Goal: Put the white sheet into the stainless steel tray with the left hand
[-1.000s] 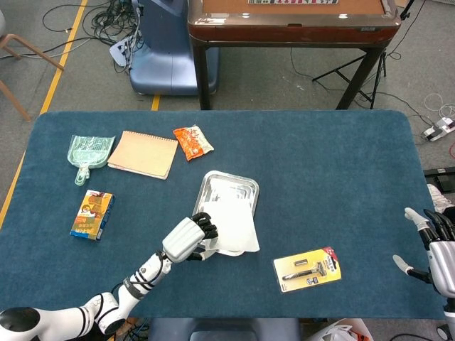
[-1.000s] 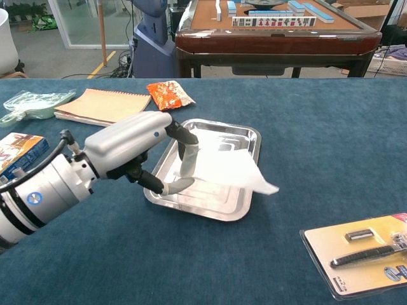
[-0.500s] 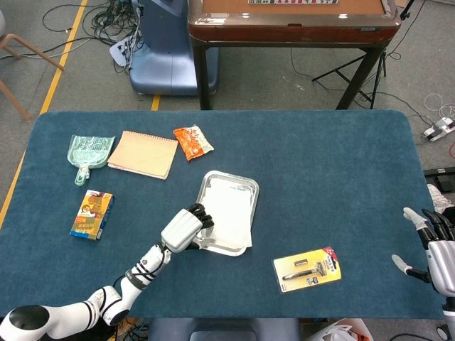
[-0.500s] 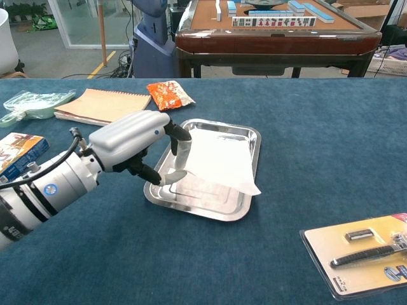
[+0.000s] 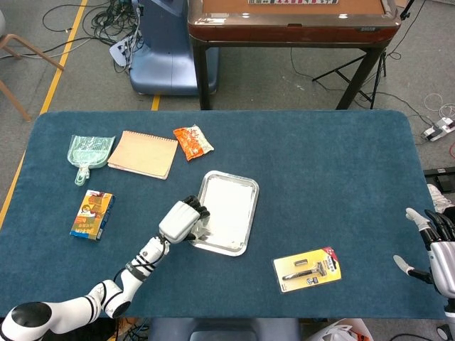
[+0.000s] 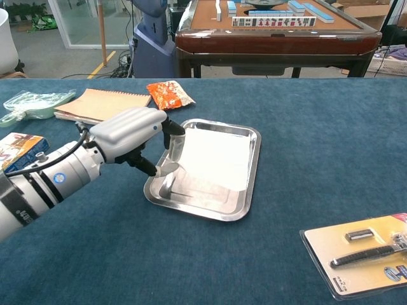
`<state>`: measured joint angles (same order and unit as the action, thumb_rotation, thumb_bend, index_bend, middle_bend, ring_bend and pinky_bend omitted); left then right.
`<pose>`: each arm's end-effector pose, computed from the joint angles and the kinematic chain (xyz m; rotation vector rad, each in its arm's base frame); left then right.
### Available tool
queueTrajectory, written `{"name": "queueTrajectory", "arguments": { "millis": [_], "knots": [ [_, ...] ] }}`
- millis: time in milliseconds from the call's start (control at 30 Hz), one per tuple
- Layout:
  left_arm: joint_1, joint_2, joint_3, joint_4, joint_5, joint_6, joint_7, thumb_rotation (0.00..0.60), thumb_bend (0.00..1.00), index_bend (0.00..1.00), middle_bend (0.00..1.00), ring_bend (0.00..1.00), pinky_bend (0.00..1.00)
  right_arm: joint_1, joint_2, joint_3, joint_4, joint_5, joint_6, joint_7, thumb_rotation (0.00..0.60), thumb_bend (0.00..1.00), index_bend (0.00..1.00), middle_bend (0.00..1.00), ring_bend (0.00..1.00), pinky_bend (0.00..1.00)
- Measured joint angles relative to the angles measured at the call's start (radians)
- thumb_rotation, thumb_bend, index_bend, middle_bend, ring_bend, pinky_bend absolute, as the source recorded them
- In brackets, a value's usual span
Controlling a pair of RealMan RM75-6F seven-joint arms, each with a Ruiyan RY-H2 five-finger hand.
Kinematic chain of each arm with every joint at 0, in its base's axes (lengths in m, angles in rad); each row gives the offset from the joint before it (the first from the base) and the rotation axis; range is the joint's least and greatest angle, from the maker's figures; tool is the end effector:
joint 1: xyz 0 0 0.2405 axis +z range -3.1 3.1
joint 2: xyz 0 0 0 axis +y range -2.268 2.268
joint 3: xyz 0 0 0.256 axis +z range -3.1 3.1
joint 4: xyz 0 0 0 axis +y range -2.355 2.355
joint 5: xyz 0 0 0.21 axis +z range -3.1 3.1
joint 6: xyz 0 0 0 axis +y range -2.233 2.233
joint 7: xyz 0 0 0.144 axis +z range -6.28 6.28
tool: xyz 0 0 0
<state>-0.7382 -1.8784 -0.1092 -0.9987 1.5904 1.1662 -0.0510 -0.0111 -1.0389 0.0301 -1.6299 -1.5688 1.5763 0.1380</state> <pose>-0.1286 0.3281 -0.0801 -1.9583 -0.7486 -1.2968 -0.3156 -0.1467 0.1880 1.3255 -0.9372 0.9742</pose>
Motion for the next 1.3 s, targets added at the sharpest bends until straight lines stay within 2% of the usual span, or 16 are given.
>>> {"name": "queueTrajectory", "arguments": {
  "millis": [333,567,733,933,1033,1100,1300],
  "knots": [
    [-0.003,0.007,-0.007,-0.014,-0.031,-0.019,0.034,0.6,0.29,0.58,0.55,0.44,0.27,-0.003,0.0,0.0,-0.001,-0.001,0.003,0.0,0.6,0.18,0.12,0.23,0.08,0.11],
    [0.006,0.026,0.0,-0.063,-0.047,-0.028,0.048,0.6,0.29,0.48,0.54,0.43,0.27,-0.001,-0.002,0.002,0.003,0.002,-0.001,0.003,0.6,0.18,0.12,0.23,0.08,0.11],
    [0.011,0.037,0.004,-0.103,-0.066,-0.046,0.078,0.6,0.29,0.25,0.42,0.38,0.27,-0.001,-0.003,0.002,0.006,0.004,-0.003,0.006,0.6,0.18,0.12,0.23,0.08,0.11],
    [0.013,0.035,-0.01,-0.137,-0.096,-0.055,0.139,0.6,0.26,0.13,0.31,0.3,0.25,-0.003,-0.004,0.002,0.009,0.003,0.0,0.01,0.6,0.18,0.12,0.23,0.08,0.11],
    [0.016,0.038,-0.019,-0.164,-0.119,-0.061,0.183,0.6,0.22,0.04,0.25,0.22,0.23,-0.006,-0.004,0.002,0.013,0.006,0.003,0.015,0.6,0.18,0.12,0.23,0.08,0.11],
    [0.02,0.047,-0.025,-0.196,-0.137,-0.064,0.213,0.6,0.2,0.0,0.2,0.19,0.21,-0.007,-0.005,0.002,0.016,0.006,0.003,0.018,0.6,0.18,0.12,0.23,0.08,0.11],
    [0.034,0.083,-0.034,-0.295,-0.198,-0.081,0.329,0.6,0.18,0.0,0.11,0.1,0.17,-0.003,-0.011,0.003,0.022,0.001,-0.001,0.023,0.6,0.18,0.12,0.23,0.08,0.11]
  ]
}}
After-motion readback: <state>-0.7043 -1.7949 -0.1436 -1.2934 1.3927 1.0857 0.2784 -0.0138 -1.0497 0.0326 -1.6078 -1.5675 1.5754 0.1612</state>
